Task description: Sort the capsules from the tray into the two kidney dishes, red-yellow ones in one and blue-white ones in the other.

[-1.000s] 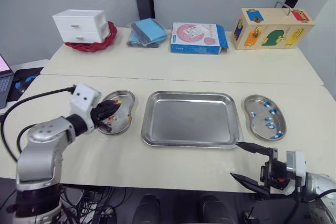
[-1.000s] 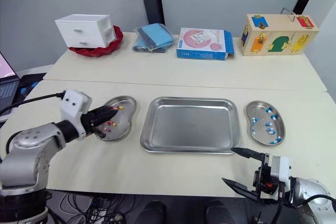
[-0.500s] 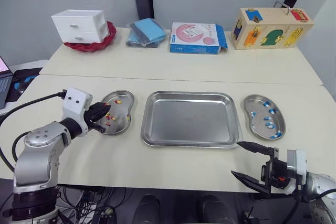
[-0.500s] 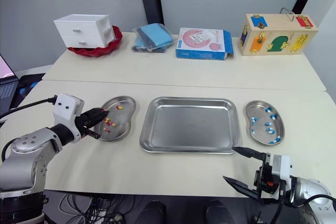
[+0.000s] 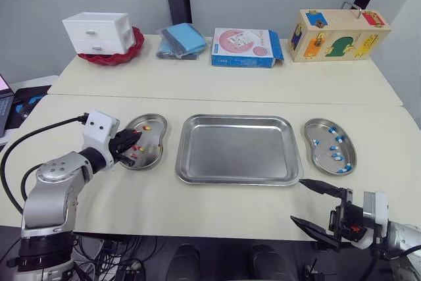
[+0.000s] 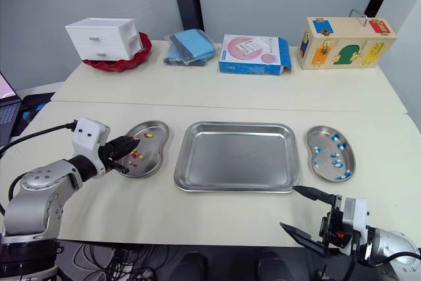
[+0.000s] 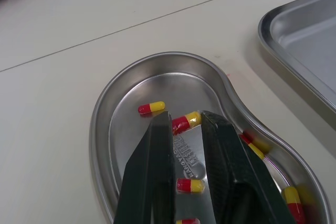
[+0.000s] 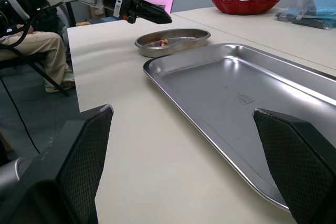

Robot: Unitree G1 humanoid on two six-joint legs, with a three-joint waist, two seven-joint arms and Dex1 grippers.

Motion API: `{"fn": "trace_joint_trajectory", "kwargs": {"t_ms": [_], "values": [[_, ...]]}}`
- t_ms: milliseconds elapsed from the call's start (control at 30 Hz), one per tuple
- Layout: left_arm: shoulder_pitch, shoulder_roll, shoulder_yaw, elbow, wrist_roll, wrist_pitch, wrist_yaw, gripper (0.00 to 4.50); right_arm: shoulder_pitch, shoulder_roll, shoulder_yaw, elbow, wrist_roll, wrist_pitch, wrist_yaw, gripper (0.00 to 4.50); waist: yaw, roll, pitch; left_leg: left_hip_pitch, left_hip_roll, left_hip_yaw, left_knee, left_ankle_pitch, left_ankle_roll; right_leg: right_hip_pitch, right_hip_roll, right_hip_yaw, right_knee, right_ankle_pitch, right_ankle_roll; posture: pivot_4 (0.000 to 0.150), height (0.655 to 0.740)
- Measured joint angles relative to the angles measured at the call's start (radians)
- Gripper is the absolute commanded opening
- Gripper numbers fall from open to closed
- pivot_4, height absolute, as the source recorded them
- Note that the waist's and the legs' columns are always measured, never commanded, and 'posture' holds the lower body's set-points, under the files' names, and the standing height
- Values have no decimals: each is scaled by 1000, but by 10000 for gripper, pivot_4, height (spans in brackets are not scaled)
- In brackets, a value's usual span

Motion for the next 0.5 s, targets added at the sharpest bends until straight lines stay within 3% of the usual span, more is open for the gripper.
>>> {"fn": "trace_joint_trajectory", "kwargs": {"t_ms": [167,300,500], "values": [[-2,13,-1,0,-5,6,-4,7085,1,2,0,0,0,0,-8,45000,0,0,0,0,0,0,0,0,0,0,0,0,0,0,0,1500,7400],[-2,29,-20,0,-19,46,-8,17096,0,2,0,0,-1,0,-12,45000,-1,0,0,0,0,0,0,0,0,0,0,0,0,0,0,1500,7400],[-3,32,-22,0,-21,65,3,36620,-1,2,0,0,-1,0,-13,45000,-1,0,0,0,0,0,0,0,0,0,0,0,0,0,0,1500,7400]]}}
